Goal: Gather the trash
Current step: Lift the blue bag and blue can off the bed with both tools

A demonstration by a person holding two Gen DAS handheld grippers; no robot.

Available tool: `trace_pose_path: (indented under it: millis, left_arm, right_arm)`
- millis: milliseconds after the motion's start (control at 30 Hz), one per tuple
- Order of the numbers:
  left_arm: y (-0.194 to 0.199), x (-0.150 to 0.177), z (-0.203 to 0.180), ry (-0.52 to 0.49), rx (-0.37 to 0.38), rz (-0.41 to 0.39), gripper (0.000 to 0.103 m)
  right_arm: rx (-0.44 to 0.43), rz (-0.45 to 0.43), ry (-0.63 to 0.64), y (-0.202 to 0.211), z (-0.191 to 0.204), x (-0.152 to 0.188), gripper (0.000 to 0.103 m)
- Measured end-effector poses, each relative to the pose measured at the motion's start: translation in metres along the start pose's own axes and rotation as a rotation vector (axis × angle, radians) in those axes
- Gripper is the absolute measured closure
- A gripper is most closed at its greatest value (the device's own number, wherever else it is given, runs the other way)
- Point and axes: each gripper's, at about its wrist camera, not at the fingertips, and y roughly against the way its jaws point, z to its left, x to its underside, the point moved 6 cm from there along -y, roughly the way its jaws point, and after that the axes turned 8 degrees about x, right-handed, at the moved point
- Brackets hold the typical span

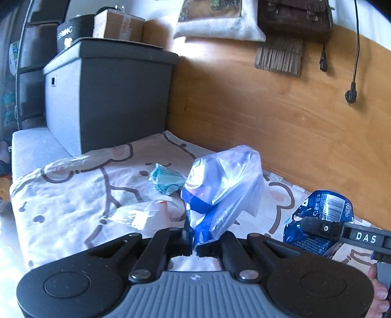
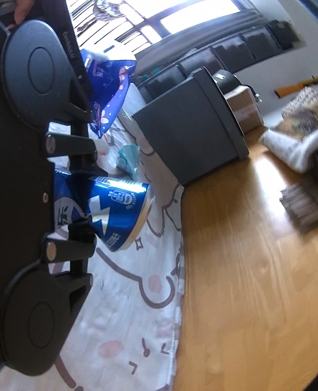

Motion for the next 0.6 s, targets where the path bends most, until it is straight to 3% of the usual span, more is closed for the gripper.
trace_pose_path:
  millis: [600]
  left_arm:
    - [0.103,0.016,0.046,0.045,-0.033,-0.043,0.101]
  right_arm:
    - [0.021,0.02,0.174,0.051,0.086,0.027,0.069]
